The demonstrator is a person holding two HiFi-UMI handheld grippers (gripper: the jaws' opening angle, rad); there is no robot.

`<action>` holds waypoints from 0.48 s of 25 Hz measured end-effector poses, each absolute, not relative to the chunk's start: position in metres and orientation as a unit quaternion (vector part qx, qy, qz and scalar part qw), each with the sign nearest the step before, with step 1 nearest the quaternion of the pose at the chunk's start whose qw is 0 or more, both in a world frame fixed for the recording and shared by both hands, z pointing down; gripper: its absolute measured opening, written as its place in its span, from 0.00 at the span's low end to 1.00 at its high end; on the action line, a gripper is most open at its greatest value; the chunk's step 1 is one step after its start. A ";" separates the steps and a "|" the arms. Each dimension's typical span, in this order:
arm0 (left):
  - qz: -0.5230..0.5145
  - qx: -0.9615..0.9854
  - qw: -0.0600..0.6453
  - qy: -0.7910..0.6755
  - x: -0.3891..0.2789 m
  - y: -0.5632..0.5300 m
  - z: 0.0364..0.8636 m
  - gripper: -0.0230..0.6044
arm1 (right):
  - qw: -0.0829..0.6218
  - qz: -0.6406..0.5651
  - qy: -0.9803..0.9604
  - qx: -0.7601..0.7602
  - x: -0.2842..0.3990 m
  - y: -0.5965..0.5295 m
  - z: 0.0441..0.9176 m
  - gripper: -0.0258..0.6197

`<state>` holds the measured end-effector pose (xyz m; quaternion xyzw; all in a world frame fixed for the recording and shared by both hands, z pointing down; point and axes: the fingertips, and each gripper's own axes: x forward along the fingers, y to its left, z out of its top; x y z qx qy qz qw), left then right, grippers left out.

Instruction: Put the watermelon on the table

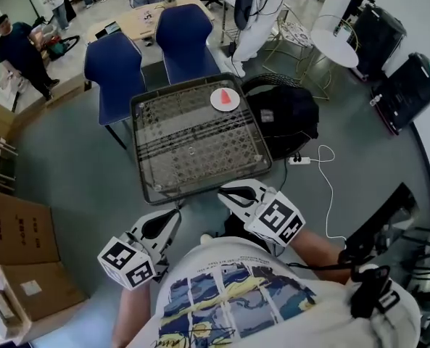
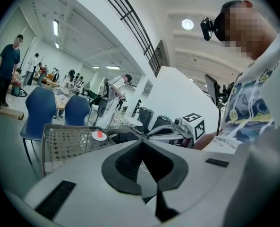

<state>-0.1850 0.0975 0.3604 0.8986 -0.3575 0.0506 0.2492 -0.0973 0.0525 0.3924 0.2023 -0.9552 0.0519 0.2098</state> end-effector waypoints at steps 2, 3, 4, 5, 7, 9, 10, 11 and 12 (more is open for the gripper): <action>0.050 0.899 0.252 -0.356 -0.184 0.096 0.363 0.05 | 0.212 0.049 -0.955 0.202 -0.098 0.053 0.393 0.07; 0.049 0.899 0.252 -0.355 -0.183 0.095 0.363 0.05 | 0.213 0.046 -0.955 0.202 -0.098 0.052 0.393 0.07; 0.048 0.900 0.252 -0.354 -0.182 0.094 0.364 0.05 | 0.213 0.044 -0.955 0.202 -0.098 0.052 0.393 0.07; 0.047 0.900 0.252 -0.352 -0.181 0.093 0.365 0.05 | 0.213 0.043 -0.955 0.202 -0.098 0.051 0.393 0.07; 0.050 0.901 0.252 -0.349 -0.179 0.092 0.366 0.05 | 0.214 0.043 -0.955 0.202 -0.098 0.052 0.393 0.07; 0.055 0.901 0.251 -0.349 -0.177 0.091 0.368 0.05 | 0.217 0.045 -0.954 0.200 -0.097 0.054 0.395 0.07; 0.058 0.901 0.250 -0.350 -0.177 0.091 0.369 0.05 | 0.218 0.045 -0.954 0.200 -0.097 0.055 0.396 0.07; 0.060 0.901 0.248 -0.350 -0.176 0.091 0.370 0.05 | 0.218 0.043 -0.954 0.199 -0.097 0.056 0.396 0.07; 0.062 0.901 0.247 -0.351 -0.176 0.091 0.370 0.05 | 0.218 0.042 -0.955 0.199 -0.097 0.057 0.397 0.07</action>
